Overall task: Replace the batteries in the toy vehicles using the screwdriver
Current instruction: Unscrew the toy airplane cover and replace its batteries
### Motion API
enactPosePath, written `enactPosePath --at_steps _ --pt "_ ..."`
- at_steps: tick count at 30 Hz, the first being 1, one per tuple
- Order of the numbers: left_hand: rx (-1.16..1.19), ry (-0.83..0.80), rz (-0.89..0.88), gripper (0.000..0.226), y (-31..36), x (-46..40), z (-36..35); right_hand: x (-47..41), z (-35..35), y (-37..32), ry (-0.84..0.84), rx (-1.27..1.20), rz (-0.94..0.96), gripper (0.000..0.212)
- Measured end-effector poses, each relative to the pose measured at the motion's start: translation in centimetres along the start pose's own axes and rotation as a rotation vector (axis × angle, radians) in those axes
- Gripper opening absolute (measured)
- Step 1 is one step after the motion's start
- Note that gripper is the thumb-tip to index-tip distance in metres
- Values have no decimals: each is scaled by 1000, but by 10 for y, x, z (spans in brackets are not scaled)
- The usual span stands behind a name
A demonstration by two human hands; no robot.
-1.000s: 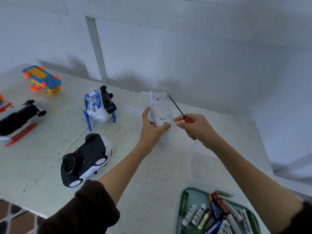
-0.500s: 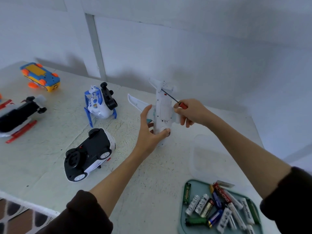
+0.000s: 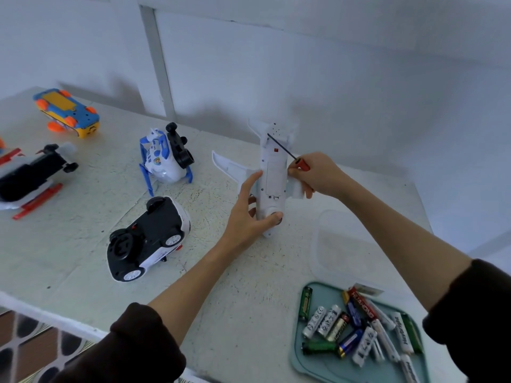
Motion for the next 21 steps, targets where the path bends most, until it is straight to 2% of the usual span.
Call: enactPosePath --at_steps 8,16,19,21 --pt "14 -86 57 84 -7 -1 -6 -2 -4 3 88 3 7 29" --pt "-30 3 -20 89 -6 -6 -2 -4 -6 0 116 22 31 27" --pt "-20 37 -39 88 -6 -7 0 3 -2 -3 185 -77 14 24" --pt "-34 78 -59 87 -5 -9 2 12 -2 -6 126 -172 2 26"
Point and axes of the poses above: each hand's wrist, its own x-axis away from the middle knuckle, its own z-axis out of the back of the hand, y = z × x, the point moved 5 cm from there along -x, towards the middle knuckle, and after that the axes turned 11 degrees about y, right-handed, at the moved point
